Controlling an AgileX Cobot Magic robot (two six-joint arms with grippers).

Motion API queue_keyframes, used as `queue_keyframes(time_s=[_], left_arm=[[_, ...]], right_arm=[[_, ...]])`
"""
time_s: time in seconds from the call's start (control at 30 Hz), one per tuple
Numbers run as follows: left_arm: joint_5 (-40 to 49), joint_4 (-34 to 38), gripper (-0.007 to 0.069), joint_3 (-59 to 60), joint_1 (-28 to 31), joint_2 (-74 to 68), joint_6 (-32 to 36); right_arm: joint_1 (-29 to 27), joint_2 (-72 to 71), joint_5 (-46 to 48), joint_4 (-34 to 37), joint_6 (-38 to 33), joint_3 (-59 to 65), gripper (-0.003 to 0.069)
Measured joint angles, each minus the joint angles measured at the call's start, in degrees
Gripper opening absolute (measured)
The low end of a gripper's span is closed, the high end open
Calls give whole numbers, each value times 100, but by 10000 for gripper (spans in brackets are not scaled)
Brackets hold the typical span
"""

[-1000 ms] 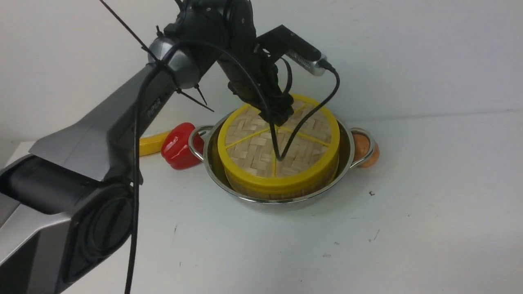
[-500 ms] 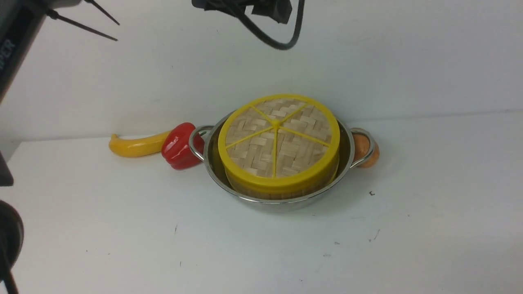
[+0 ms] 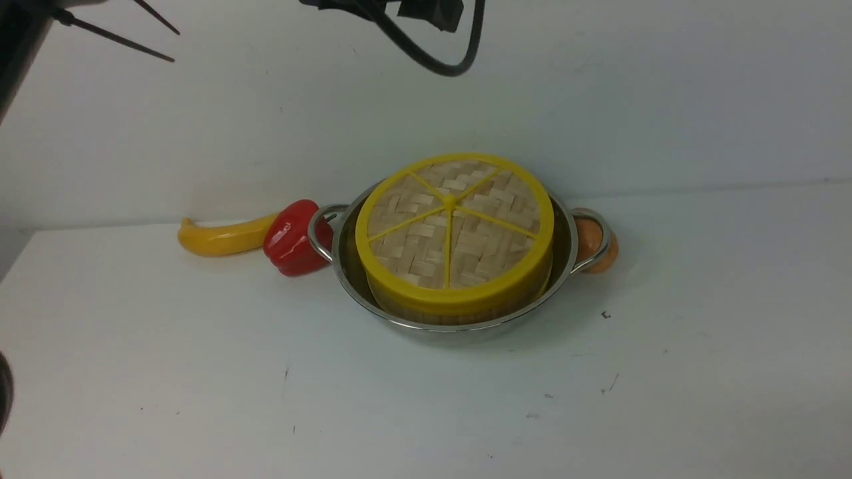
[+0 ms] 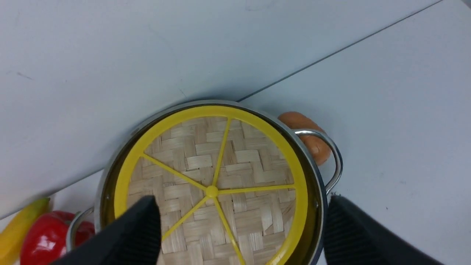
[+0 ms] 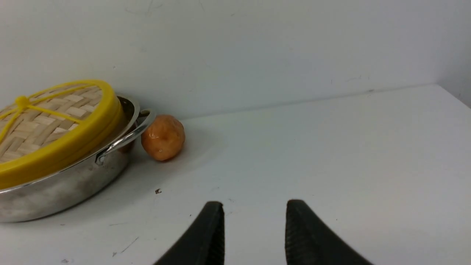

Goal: Place the steamer in the pot on the white table, and put the lid on the steamer.

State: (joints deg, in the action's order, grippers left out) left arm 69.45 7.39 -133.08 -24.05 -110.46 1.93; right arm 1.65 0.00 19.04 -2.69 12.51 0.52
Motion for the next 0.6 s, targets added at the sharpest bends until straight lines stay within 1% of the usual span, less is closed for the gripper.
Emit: queue_keyframes(time_s=[0.1,0.13,0.17,0.2,0.3,0.33,0.37,0.43,0.5,0.53,0.6], left_arm=[[-405,-99,542,854,0,618,231],[-753,-205,542,1566,0,1122,404],[-952,-260,542,1909,0,1280,491],[-1471,-364,542,2778,34,1862,688],[-2674,-438,542,4723,225,3190,977],[-2761,-438,542,4865,245,3276,977],[-3541,-317,542,6161,471,4032,1008],[-4203,-143,542,7424,706,4650,1008],[-4780,42,542,8737,1033,5526,1010],[-4862,62,542,9100,1122,5768,1010],[-5259,74,542,10385,1413,6661,1027]], right_arm=[[0,0,0,0,0,0,249],[0,0,0,0,0,0,249],[0,0,0,0,0,0,249],[0,0,0,0,0,0,249],[0,0,0,0,0,0,249],[0,0,0,0,0,0,249],[0,0,0,0,0,0,249],[0,0,0,0,0,0,249],[0,0,0,0,0,0,249],[0,0,0,0,0,0,249],[0,0,0,0,0,0,249]])
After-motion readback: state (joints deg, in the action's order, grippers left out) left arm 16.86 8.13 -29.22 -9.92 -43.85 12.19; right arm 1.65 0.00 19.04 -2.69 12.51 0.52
